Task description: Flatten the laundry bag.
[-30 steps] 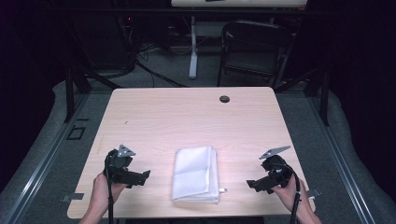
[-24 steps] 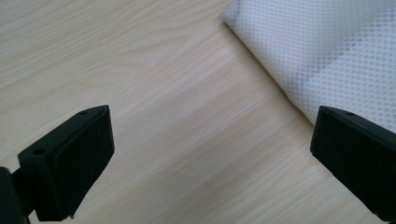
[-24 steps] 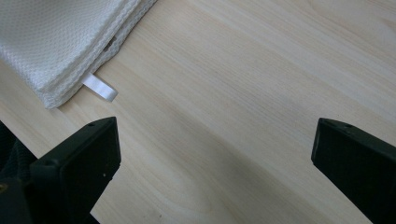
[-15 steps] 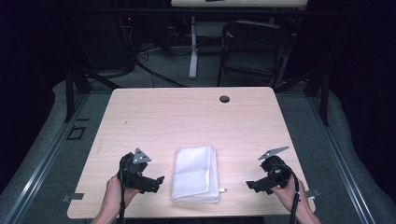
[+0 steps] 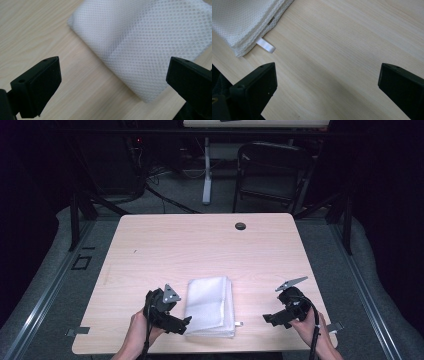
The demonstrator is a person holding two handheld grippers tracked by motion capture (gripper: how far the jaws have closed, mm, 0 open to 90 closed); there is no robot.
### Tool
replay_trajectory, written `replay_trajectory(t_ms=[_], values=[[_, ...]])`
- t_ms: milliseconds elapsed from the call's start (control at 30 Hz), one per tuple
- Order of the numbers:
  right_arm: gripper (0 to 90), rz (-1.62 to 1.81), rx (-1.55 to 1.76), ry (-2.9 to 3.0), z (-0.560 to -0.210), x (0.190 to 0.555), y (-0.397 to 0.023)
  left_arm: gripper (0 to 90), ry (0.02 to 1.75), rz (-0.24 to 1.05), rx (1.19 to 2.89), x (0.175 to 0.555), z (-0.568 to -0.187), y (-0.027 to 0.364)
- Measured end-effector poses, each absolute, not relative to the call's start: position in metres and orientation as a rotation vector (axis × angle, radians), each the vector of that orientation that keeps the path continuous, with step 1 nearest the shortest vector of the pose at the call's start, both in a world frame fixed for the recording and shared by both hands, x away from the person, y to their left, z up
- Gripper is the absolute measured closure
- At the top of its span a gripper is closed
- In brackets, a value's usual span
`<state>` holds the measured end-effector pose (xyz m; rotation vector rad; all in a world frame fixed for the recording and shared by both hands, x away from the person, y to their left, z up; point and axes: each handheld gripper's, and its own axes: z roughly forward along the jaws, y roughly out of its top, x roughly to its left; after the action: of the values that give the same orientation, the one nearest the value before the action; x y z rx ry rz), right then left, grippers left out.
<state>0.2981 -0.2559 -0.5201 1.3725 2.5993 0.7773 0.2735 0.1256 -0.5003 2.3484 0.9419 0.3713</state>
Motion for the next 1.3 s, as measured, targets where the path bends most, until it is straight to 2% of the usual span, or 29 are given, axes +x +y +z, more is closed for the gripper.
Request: replay_trajectory(t_ms=[1200,1300], values=[[2.8,0.726,1.362,2.631,-0.521,0.299,-0.256,0.3,0.681,0.281,2.550,0.263,-0.526,0.041],[3.0,0.761,1.371,2.629,-0.521,0.299,-0.256,6.3,0.664,0.324,2.569,0.263,-0.528,0.033]])
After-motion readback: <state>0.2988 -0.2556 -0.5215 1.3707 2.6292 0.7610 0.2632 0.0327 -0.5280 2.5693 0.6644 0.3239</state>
